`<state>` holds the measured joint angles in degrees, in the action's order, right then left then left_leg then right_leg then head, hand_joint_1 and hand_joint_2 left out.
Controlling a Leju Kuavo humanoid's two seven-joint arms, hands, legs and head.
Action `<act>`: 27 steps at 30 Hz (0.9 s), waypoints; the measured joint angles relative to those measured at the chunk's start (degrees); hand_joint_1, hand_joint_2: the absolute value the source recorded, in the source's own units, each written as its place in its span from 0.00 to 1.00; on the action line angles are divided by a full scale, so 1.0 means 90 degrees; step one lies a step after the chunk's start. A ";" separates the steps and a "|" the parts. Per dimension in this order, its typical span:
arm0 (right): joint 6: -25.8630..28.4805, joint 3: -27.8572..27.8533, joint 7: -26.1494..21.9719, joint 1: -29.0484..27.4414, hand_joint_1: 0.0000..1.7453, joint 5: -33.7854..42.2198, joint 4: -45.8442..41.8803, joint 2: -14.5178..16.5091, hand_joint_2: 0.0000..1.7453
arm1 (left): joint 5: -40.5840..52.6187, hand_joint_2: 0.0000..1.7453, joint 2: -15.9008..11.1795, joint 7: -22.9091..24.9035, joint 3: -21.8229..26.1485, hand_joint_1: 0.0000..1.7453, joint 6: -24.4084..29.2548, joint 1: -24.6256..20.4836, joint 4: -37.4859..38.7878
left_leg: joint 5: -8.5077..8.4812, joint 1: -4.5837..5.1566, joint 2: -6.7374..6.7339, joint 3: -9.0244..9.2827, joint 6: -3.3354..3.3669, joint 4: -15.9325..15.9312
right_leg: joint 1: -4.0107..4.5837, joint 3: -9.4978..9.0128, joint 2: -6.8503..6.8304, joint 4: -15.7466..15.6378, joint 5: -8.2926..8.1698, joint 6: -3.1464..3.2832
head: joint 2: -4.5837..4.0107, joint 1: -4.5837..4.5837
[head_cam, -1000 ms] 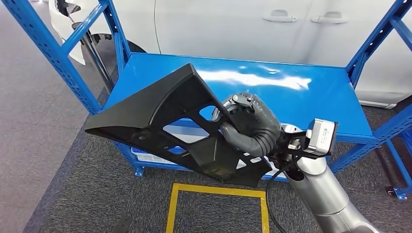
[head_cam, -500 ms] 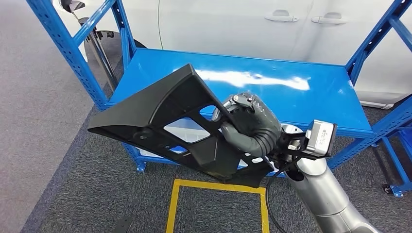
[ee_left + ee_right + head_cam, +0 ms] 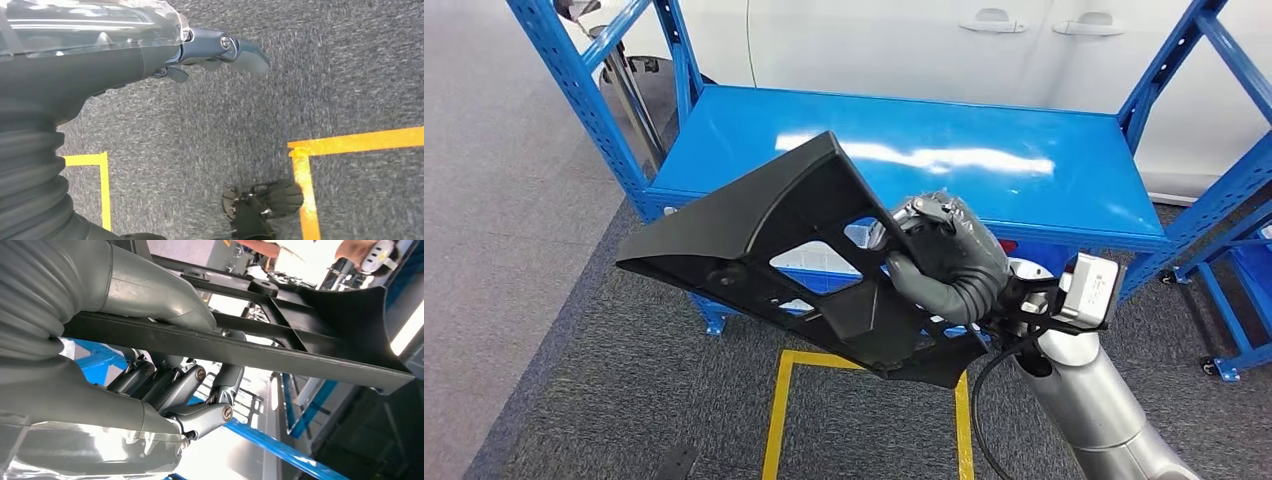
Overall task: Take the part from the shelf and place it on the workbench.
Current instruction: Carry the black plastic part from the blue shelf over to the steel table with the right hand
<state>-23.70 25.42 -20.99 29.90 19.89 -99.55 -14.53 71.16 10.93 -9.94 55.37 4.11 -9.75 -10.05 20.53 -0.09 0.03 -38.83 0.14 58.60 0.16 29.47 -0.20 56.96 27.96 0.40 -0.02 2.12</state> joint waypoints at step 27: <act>-0.0356 -0.0825 -0.0567 -0.0504 1.00 0.0285 0.0149 -0.0230 1.00 | 0.0012 1.00 -0.0129 -0.0022 0.0036 0.00 0.0181 -0.0001 -0.0002 | 0.0027 -0.0038 -0.0018 0.0091 0.0039 -0.0057 | -0.0058 -0.0041 0.0008 0.0141 0.0158 -0.0196 | -0.0001 0.0002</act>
<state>-26.91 17.99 -26.09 25.37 22.45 -98.21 -16.61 71.27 9.78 -10.14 55.70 5.74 -9.75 -10.08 20.77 -0.43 -0.13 -38.01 0.49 58.09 -0.36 29.10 -0.13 58.23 29.37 -1.36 -0.02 2.14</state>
